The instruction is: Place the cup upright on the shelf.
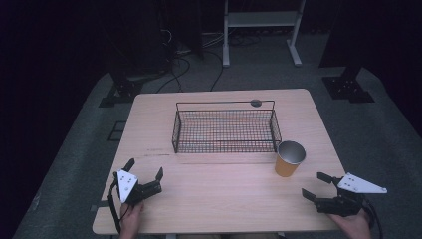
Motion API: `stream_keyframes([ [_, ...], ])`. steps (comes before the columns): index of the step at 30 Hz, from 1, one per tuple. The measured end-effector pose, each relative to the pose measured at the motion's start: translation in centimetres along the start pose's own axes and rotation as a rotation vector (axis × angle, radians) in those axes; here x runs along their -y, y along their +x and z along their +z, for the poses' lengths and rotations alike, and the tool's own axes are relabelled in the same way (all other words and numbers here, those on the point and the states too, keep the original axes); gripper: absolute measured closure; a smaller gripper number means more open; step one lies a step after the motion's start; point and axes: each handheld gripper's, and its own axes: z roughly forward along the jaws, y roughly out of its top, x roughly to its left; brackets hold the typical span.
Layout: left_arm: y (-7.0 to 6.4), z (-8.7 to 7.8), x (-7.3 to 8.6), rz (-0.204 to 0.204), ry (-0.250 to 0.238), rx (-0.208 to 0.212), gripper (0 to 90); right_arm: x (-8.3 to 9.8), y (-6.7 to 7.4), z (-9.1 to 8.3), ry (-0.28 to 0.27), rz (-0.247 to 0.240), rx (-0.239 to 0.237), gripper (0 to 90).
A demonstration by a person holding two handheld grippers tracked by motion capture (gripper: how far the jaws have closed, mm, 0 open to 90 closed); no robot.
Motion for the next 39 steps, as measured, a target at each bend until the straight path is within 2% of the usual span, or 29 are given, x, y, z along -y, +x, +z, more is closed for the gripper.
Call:
stream_keyframes([
  [7, 0.0, 0.0, 0.0, -0.002, -0.003, 0.005, 0.0, 0.0, 0.0, 0.1, 0.002, -0.002, 0.002, 11.9],
  [16, 0.0, -0.1, 0.0, -0.002, -0.007, 0.007, 0.0, -1.4, 0.6, 0.6, -0.014, -0.035, 0.000, 10.3],
  [24, 0.0, -0.1, 0.0, -0.002, -0.008, 0.008, 0.0, -2.4, 0.3, 2.3, 0.003, -0.053, 0.016, 6.6],
  [29, 0.0, -0.1, 0.0, -0.001, -0.007, 0.008, 0.0, -2.8, -0.1, 3.1, 0.012, -0.044, 0.039, 2.7],
  [39, 0.0, -0.1, 0.0, -0.001, -0.008, 0.008, 0.0, -3.5, -0.6, 4.4, 0.007, -0.015, 0.044, 2.1],
])
